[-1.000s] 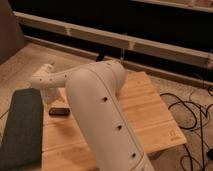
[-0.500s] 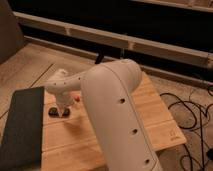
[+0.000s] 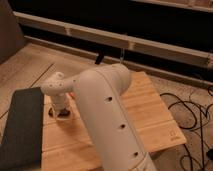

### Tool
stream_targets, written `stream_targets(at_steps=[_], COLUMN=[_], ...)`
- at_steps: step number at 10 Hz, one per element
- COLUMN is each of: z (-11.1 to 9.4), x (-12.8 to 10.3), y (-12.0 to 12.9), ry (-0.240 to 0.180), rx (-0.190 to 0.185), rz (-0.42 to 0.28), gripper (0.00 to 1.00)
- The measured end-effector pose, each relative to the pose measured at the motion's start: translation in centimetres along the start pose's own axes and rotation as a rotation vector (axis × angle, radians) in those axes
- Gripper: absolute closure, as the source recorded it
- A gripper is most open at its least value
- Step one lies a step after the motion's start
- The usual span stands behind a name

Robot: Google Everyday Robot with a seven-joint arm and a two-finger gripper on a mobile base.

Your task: Push the eraser across the table

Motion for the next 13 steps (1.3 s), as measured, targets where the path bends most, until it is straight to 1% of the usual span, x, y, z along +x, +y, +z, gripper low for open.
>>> stream_targets(at_steps=[2, 4, 6, 7, 8, 9, 10, 11, 12, 13], z=[0.6, 1.1, 1.2, 1.0, 0.8, 0.6, 0.5, 0.4, 0.2, -1.0], x=[-1.9, -4.2, -6.2, -7.3, -8.0, -8.8, -9.2, -9.2, -8.8, -7.8], y=[1.1, 2.5, 3.8, 4.3, 4.5, 5.3, 5.9, 6.2, 6.3, 6.0], ry=[-0.010, -0.040, -0.077, -0.102, -0.119, -0.139, -0.149, -0.151, -0.148, -0.142], rx=[-0.020, -0.063, -0.111, -0.139, -0.156, -0.182, -0.196, -0.195, -0.187, -0.147], rz=[-0.040, -0.068, -0.073, -0.067, -0.062, -0.064, -0.072, -0.083, -0.093, -0.101], gripper=[0.35, 0.35, 0.35, 0.35, 0.35, 0.35, 0.35, 0.35, 0.35, 0.35])
